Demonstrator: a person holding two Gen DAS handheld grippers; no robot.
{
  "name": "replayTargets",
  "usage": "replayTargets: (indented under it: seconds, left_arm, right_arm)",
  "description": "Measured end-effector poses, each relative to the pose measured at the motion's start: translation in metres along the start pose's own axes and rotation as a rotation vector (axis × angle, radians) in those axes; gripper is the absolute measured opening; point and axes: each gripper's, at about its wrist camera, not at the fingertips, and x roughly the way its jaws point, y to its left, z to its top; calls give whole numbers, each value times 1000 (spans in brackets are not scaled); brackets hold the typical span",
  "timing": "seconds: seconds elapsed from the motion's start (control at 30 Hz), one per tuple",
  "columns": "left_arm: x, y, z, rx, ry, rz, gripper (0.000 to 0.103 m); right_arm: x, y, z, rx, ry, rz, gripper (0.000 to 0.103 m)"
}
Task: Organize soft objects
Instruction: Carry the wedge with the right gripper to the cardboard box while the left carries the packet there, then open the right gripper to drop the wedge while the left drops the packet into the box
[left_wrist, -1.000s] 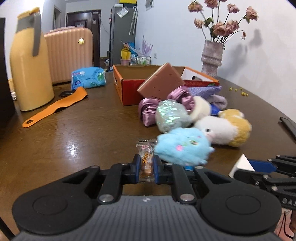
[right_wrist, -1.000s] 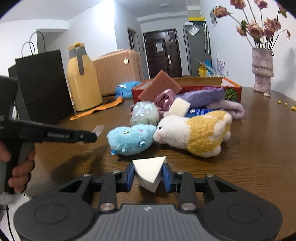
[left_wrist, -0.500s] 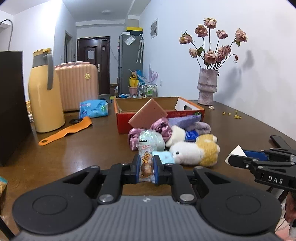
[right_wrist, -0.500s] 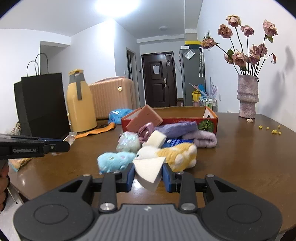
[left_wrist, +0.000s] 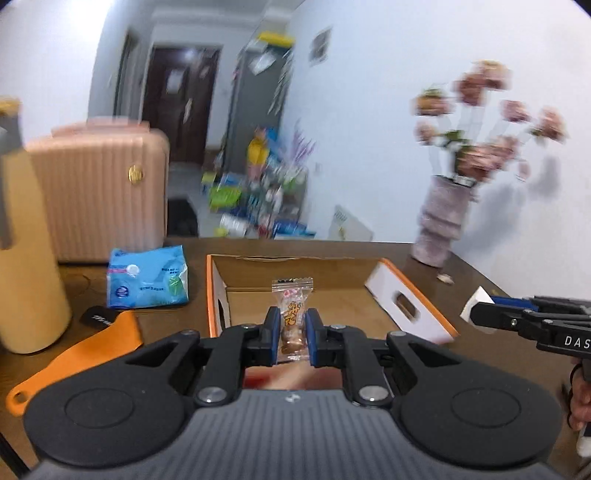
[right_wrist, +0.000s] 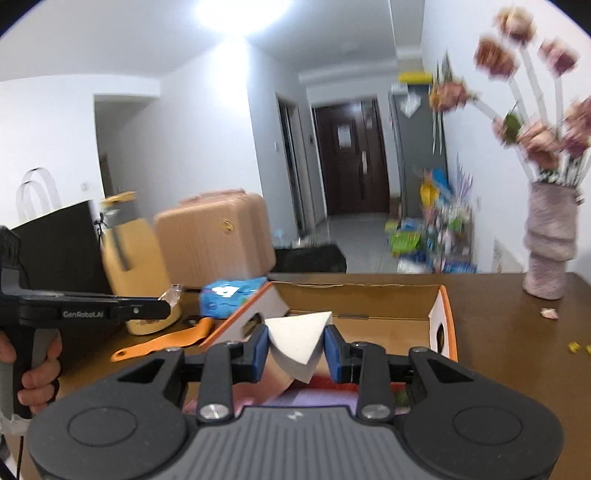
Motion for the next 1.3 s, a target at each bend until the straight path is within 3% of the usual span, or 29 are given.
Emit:
replayTargets:
  seconds: [0.13, 0.23, 0.33, 0.47, 0.53, 0.57, 0.6, 0.73, 0.93, 1.07, 1.23, 1.3]
  left_arm:
    - [87, 15, 42, -31, 112, 47, 15]
    - [151, 27, 57, -41, 209, 90, 15]
    - [203, 31, 59, -1, 285, 161, 15]
    - [245, 33, 54, 53, 354, 203, 17]
    - [257, 33, 49, 78, 384, 216, 23]
    - [261, 33, 47, 86, 393, 218, 31]
    - [263, 32, 46, 91, 395, 225, 43]
    - [260, 31, 48, 107, 383, 214, 51]
    - [227, 25, 71, 88, 338, 203, 61]
    - [178, 17, 91, 82, 280, 193, 68]
    - [95, 7, 92, 70, 157, 167, 75]
    - [58, 2, 84, 75, 91, 169, 85]
  right_arm:
    - [90, -50, 50, 68, 118, -54, 32]
    - [158, -75, 69, 66, 221, -130, 32]
    - [217, -95, 73, 61, 330, -204, 32]
    - [273, -102, 63, -28, 442, -304, 33]
    - [288, -100, 56, -74, 470, -335, 34]
    - [293, -99, 54, -105, 463, -357, 34]
    - [294, -98, 53, -123, 456, -372, 36]
    - [291, -96, 56, -148, 439, -388, 60]
    - [254, -90, 77, -153, 394, -375, 60]
    - [204, -74, 96, -167, 342, -368, 62]
    - [124, -51, 101, -189, 249, -350, 72]
    - [89, -42, 96, -187, 209, -329, 72]
